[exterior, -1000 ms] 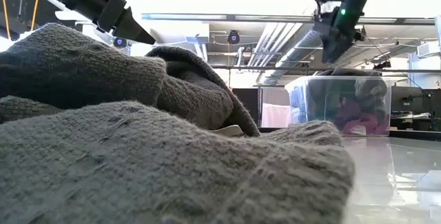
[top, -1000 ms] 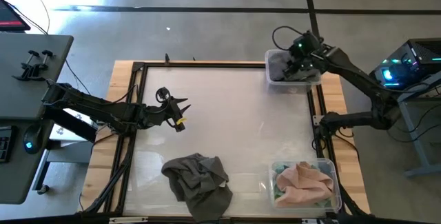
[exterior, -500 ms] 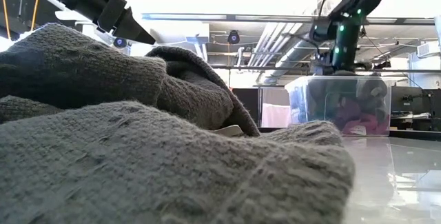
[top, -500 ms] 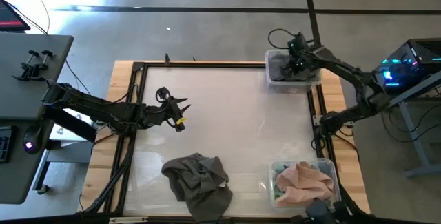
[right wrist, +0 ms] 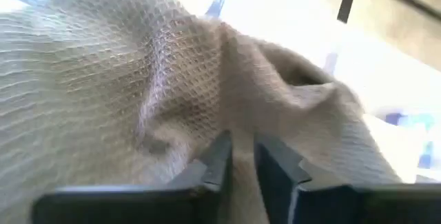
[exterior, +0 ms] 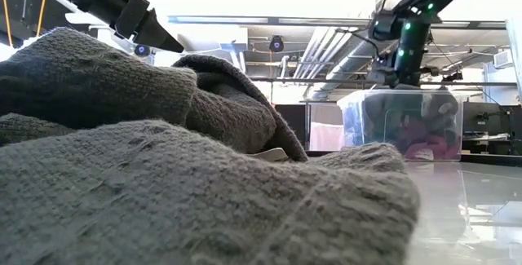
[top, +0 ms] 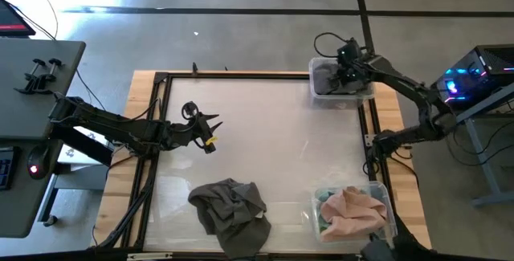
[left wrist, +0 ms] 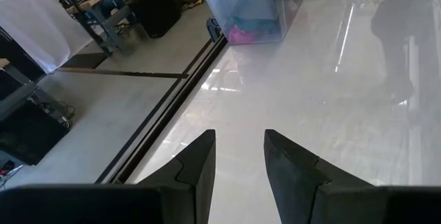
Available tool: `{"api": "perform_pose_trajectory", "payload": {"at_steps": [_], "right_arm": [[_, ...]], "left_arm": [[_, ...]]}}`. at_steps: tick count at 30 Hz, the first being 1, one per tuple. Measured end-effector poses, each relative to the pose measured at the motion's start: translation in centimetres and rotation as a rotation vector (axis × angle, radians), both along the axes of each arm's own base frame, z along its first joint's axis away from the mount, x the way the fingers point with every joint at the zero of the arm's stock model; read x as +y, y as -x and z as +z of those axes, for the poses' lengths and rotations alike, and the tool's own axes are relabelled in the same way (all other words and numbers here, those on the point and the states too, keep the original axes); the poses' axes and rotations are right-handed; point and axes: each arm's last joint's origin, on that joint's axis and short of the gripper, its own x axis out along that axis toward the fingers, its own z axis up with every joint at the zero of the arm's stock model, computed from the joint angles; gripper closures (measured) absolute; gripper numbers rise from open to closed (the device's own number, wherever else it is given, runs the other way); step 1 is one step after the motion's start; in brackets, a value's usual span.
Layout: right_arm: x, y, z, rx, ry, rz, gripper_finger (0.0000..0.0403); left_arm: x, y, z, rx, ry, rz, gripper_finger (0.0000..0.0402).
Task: Sort towels by color in basket
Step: Put the black towel into the top transparent bin
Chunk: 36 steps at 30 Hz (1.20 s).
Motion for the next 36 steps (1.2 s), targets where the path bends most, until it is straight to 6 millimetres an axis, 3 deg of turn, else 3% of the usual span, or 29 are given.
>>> {"api": "perform_pose_trajectory", "payload": {"at_steps": [8, 11, 14, 22, 26, 32, 36], "right_arm": [[3.1, 1.2, 4.8, -0.182, 0.165, 0.106, 0.0245], [4.9, 0.2, 6.2, -0.336, 0.242, 0.174, 0.0227], [7.4, -1.8, 6.1, -0.482, 0.307, 0.351, 0.0225], [15.8, -8.0, 2.0, -0.835, 0.401, 0.819, 0.0228], [19.5, -10.0, -1.0, -0.825, 0.411, 0.939, 0.0229], [22.7, -12.9, -4.6, -0.771, 0.395, 0.995, 0.0229], [23.7, -14.6, -6.5, -0.811, 0.382, 1.006, 0.0229]], "left_arm": [[0.0, 0.0, 0.0, -0.001, 0.0, 0.0, 0.0291], [0.0, -0.1, 0.1, -0.016, 0.004, -0.001, 0.0291], [-0.1, -0.2, 0.4, -0.052, 0.02, -0.022, 0.0291], [-1.2, -0.7, 1.1, -0.112, 0.071, -0.202, 0.0291], [-2.2, -0.8, 1.7, -0.16, 0.065, -0.316, 0.0291], [-4.3, -0.6, 3.3, -0.302, 0.024, -0.423, 0.0307], [-5.4, -0.2, 3.0, -0.277, 0.046, -0.475, 0.0326]]}}
